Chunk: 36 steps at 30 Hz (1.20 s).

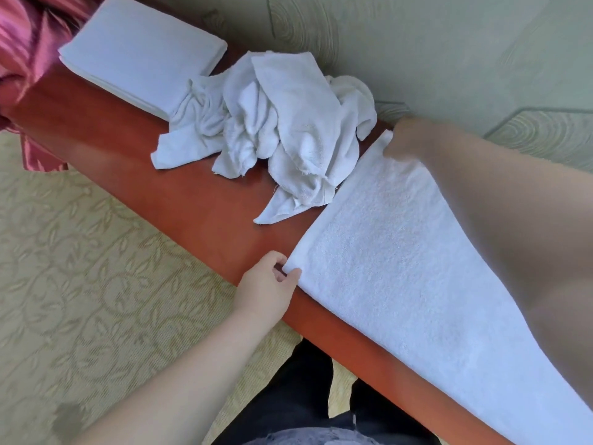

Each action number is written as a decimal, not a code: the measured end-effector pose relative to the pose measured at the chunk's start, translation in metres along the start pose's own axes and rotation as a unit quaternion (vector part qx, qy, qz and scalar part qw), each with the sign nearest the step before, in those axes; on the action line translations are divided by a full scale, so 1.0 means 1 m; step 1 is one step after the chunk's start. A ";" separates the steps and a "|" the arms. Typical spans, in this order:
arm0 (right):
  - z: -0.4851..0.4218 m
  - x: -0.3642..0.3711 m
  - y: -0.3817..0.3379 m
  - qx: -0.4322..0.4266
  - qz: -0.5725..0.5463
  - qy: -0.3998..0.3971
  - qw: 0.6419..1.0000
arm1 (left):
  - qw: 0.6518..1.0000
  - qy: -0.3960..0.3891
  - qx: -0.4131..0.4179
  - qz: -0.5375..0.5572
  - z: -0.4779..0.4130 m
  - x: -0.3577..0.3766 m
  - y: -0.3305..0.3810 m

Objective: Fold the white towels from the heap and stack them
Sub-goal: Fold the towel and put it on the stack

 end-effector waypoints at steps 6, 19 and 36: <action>0.004 -0.014 0.007 0.000 0.074 -0.082 0.994 | 0.999 0.012 0.042 -0.006 0.005 0.003 0.006; 0.018 -0.029 0.021 0.015 -0.158 -0.172 0.972 | 0.932 -0.026 -0.155 0.328 0.021 0.024 -0.006; 0.117 -0.095 0.156 -0.121 -0.122 -0.033 0.985 | 0.969 0.018 0.226 0.095 0.174 0.041 0.147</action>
Point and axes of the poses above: each hand's wrist, its own z-axis away from the middle knuckle, its own x-axis out of the palm, y = z × x, the point moved 8 cm from there along -z, towards the middle knuckle, and after that the axes turned 1 degree about y, right-handed, at the moved point
